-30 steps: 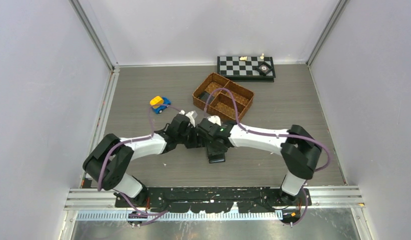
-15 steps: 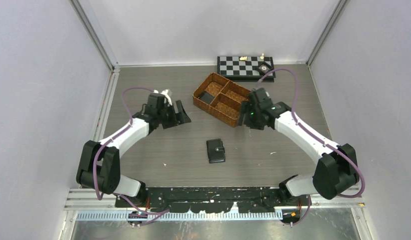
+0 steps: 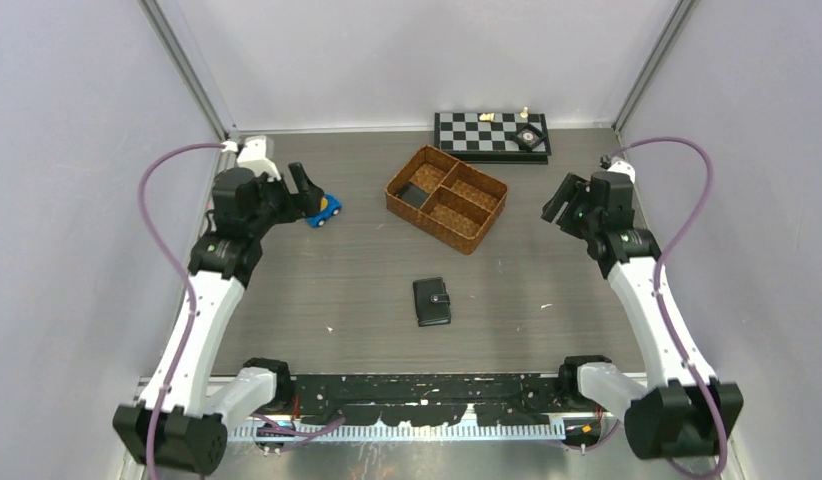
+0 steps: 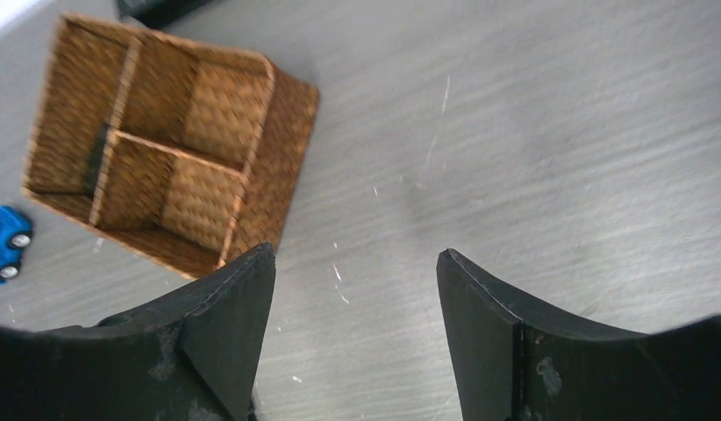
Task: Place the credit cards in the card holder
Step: Reset both arms
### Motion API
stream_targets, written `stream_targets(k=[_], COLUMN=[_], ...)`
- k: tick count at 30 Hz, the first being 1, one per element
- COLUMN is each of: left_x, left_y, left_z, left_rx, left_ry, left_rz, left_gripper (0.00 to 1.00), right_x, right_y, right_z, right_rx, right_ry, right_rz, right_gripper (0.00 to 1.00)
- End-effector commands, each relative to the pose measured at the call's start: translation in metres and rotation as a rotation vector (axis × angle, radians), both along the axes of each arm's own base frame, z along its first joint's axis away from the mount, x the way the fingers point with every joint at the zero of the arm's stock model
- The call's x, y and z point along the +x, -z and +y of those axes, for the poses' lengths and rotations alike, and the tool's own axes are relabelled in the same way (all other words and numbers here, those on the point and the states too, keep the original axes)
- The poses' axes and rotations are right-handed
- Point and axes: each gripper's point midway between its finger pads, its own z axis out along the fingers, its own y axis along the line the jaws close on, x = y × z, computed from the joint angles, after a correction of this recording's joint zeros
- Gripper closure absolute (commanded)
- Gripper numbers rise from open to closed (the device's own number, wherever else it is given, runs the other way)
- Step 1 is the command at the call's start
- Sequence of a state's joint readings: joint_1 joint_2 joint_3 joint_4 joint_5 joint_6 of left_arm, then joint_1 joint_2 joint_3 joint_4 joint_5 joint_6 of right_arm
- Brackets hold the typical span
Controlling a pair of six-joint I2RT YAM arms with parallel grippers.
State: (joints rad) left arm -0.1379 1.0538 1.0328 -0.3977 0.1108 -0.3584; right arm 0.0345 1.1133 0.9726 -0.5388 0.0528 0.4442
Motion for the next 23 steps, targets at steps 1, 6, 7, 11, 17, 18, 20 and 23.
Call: stream_targets(k=[1, 6, 7, 11, 17, 18, 20, 23], left_x=[-0.018, -0.033, -0.035, -0.041, -0.041, -0.042, -0.041, -0.040], left_y=[-0.036, -0.039, -0.037, -0.031, -0.032, -0.032, -0.031, -0.029], left_z=[0.024, 0.036, 0.036, 0.034, 0.033, 0.033, 0.033, 0.033], left_rx=[0.141, 0.181, 0.176, 0.166, 0.165, 0.166, 0.176, 0.184], left_ry=[-0.042, -0.079, -0.080, -0.067, -0.060, -0.056, -0.051, -0.047], left_rz=[-0.120, -0.195, -0.210, -0.229, -0.228, -0.227, -0.220, -0.204], left_gripper=[0.18, 0.18, 0.17, 0.13, 0.11, 0.11, 0.11, 0.08], right_x=[0.006, -0.012, -0.016, -0.023, -0.018, -0.018, -0.019, -0.019], right_y=[-0.055, -0.076, -0.079, -0.081, -0.075, -0.075, -0.076, -0.077], right_z=[-0.019, -0.021, -0.022, -0.025, -0.021, -0.021, -0.021, -0.020], right_rx=[-0.096, -0.146, -0.149, -0.162, -0.156, -0.154, -0.151, -0.144], right_ry=[0.039, 0.021, 0.025, 0.037, 0.015, 0.014, 0.016, 0.014], right_rz=[-0.278, -0.534, -0.577, -0.604, -0.554, -0.556, -0.557, -0.564], right_gripper=[0.27, 0.26, 0.25, 0.23, 0.23, 0.23, 0.23, 0.23])
